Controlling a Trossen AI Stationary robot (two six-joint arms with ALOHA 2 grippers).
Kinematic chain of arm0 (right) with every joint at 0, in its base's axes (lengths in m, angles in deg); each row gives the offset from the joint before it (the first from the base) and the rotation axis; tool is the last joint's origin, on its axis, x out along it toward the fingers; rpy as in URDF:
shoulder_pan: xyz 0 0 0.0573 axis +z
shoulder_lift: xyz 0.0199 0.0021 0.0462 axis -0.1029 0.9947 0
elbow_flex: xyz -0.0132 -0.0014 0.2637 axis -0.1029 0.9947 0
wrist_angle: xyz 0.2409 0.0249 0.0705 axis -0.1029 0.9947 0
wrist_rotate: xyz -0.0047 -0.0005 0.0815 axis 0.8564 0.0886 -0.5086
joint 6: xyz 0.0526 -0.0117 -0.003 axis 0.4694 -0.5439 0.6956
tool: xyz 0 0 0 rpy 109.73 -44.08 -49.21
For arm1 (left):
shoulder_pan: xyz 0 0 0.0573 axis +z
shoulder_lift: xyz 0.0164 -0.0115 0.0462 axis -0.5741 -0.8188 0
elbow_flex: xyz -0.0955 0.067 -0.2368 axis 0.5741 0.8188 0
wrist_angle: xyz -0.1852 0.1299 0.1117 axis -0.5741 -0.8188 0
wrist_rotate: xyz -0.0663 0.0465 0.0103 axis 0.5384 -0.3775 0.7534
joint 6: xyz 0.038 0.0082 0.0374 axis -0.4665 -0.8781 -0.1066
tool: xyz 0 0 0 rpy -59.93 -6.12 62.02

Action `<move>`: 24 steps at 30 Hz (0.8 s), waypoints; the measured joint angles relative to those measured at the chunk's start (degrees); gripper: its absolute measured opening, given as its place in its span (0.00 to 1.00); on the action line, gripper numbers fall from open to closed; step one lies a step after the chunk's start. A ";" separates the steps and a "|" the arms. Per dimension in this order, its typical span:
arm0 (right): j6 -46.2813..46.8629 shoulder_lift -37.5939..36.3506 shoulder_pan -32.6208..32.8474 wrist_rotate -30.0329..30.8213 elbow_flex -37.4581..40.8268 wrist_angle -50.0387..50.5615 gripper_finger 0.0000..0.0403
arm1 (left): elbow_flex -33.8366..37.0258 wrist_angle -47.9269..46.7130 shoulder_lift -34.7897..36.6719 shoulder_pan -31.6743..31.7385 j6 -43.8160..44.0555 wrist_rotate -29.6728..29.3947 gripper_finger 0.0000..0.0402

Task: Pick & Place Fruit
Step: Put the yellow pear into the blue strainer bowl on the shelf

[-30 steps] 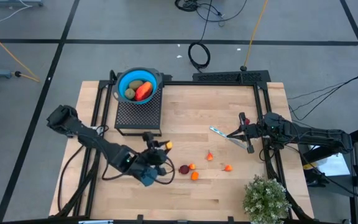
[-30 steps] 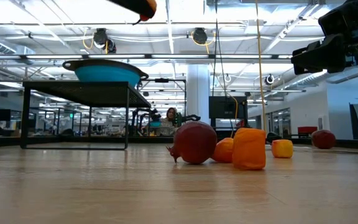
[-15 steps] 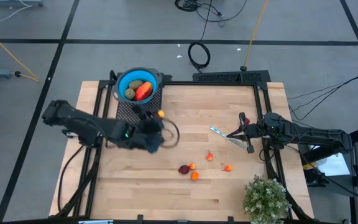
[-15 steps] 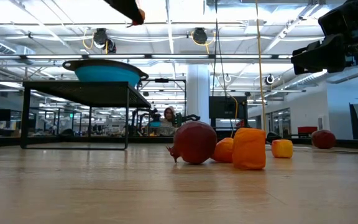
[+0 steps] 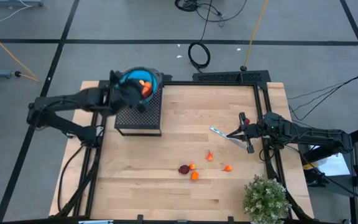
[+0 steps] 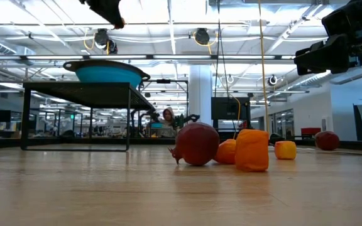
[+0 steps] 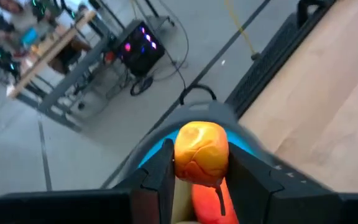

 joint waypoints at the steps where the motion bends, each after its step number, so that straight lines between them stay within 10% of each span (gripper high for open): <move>1: 0.00 0.00 0.00 0.00 0.00 0.00 0.00 | 0.00 0.17 0.20 1.74 -0.26 1.07 0.30; 24: 0.00 0.00 0.00 0.00 0.00 0.02 0.00 | 0.07 -4.09 -4.76 31.60 -4.56 36.17 0.30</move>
